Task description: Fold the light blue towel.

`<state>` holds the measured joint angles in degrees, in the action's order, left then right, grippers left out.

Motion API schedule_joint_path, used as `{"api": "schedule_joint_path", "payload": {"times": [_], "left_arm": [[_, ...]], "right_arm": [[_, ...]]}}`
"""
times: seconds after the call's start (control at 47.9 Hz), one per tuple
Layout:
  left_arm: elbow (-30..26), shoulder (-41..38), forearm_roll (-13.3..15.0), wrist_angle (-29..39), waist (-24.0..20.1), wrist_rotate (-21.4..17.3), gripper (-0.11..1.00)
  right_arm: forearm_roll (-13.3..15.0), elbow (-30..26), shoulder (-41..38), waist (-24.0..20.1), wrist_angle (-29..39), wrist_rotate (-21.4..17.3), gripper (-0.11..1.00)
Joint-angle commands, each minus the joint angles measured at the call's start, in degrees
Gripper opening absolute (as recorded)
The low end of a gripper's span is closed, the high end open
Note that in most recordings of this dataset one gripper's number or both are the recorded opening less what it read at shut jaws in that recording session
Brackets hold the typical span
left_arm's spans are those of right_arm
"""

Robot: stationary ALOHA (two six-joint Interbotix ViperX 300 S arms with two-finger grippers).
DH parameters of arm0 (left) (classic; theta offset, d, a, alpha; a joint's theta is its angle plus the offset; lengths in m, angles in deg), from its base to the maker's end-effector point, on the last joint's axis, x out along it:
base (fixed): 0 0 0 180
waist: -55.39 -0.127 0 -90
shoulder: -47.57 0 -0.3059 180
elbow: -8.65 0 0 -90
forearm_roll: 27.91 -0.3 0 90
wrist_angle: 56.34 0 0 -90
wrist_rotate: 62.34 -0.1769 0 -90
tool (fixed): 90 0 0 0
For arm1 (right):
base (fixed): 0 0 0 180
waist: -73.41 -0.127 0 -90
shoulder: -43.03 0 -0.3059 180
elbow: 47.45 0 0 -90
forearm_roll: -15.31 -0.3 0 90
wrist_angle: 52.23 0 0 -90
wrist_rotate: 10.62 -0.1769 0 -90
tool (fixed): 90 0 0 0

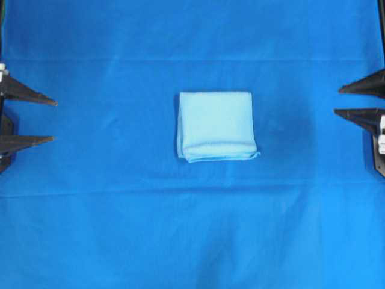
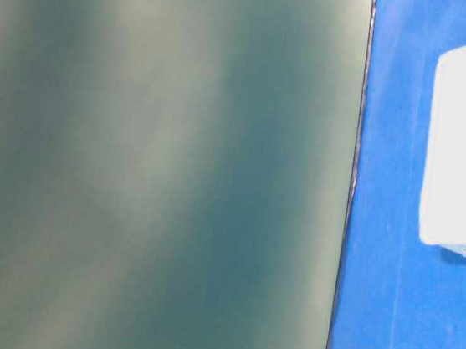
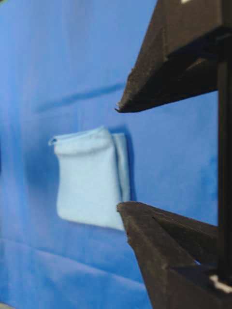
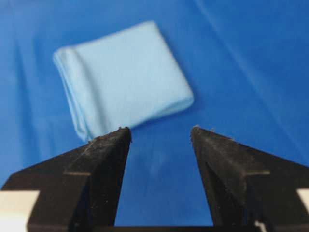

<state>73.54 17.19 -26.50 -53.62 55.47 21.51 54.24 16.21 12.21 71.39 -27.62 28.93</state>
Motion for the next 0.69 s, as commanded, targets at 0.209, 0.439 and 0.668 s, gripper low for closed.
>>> {"api": "schedule_joint_path", "payload": {"times": [0.209, 0.439, 0.668], "left_arm": [[0.53, 0.35, 0.09, 0.62, 0.09, 0.70, 0.71], [0.44, 0.26, 0.09, 0.62, 0.09, 0.70, 0.71], [0.53, 0.26, 0.09, 0.62, 0.09, 0.70, 0.71]], "right_arm": [[0.26, -0.44, -0.53, -0.09, -1.85, -0.09, 0.58], [0.26, -0.44, -0.62, -0.09, -1.85, -0.09, 0.58], [0.26, -0.35, -0.70, -0.18, -1.85, -0.09, 0.58]]}}
